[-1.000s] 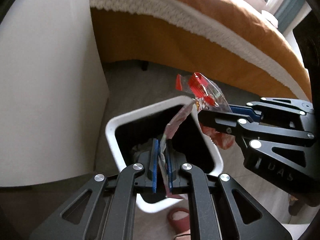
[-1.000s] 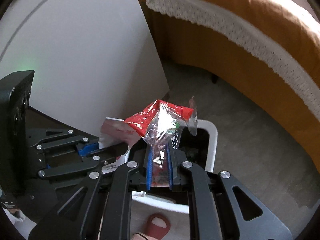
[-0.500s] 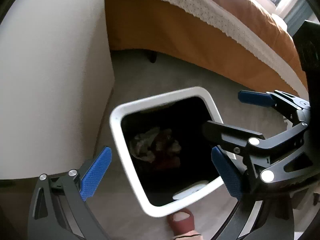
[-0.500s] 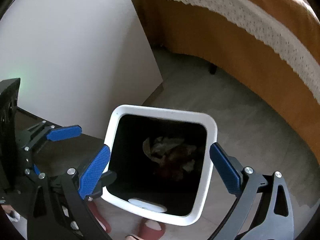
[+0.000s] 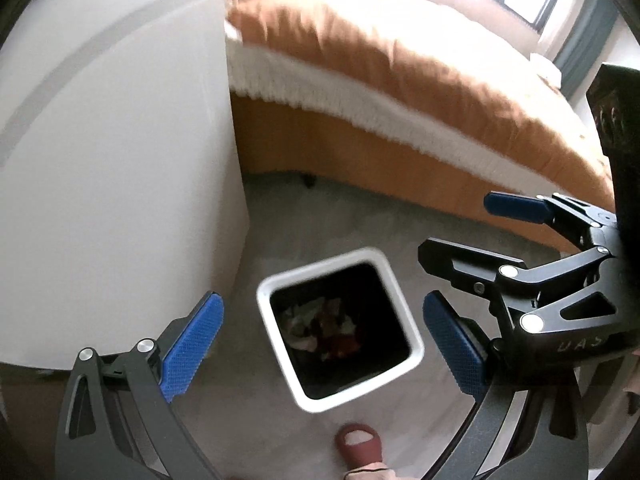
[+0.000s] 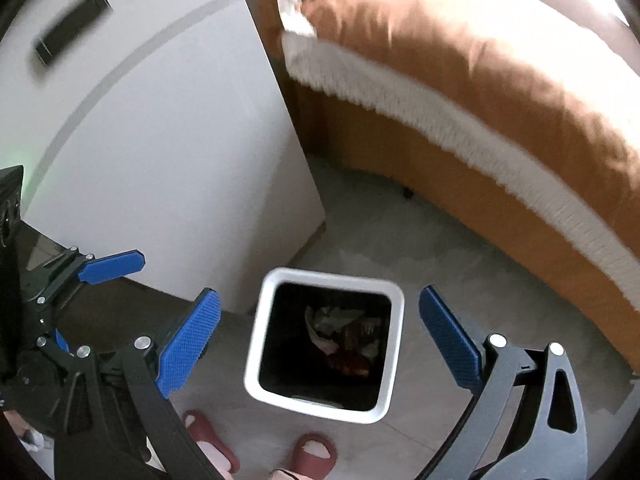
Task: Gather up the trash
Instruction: 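Move both open tools back toward the trash pile on the desk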
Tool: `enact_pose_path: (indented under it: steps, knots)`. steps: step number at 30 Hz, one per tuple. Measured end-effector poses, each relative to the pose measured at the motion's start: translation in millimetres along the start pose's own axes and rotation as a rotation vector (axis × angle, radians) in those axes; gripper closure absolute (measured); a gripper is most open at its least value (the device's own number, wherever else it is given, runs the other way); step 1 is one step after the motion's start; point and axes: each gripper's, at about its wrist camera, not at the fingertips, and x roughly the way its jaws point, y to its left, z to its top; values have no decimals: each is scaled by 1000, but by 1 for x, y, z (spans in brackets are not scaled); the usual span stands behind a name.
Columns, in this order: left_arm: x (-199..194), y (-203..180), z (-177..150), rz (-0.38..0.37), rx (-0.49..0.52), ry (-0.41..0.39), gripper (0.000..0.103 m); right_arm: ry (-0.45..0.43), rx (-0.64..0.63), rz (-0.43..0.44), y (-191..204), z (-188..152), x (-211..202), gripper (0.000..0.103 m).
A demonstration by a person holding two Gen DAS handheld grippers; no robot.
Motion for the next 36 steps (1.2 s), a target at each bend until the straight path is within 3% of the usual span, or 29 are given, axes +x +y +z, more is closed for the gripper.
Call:
enact_pose_path:
  steps: [11,17,24,26,31,36]
  knots:
    - [-155,-3,43,20,-49,-151,5,-174,-36,15,61,48,-151,4]
    - [-265,12,43,110,-76,-275,5,-292,-99,84,113,72,-225,4]
    - [-375,63,15,262,-221,-402,5,-407,-231,196,196,105,-268,4]
    - [-402,85,1,337,-281,-434,5,-426,-283,238,226,114,-274,4]
    - [-456,147,-41,490,-410,-468,5,-449,-415,338,305,125,-281,4]
    - [-488,210,-83,602,-478,-455,5,-413,-525,438,380,117,-271,4]
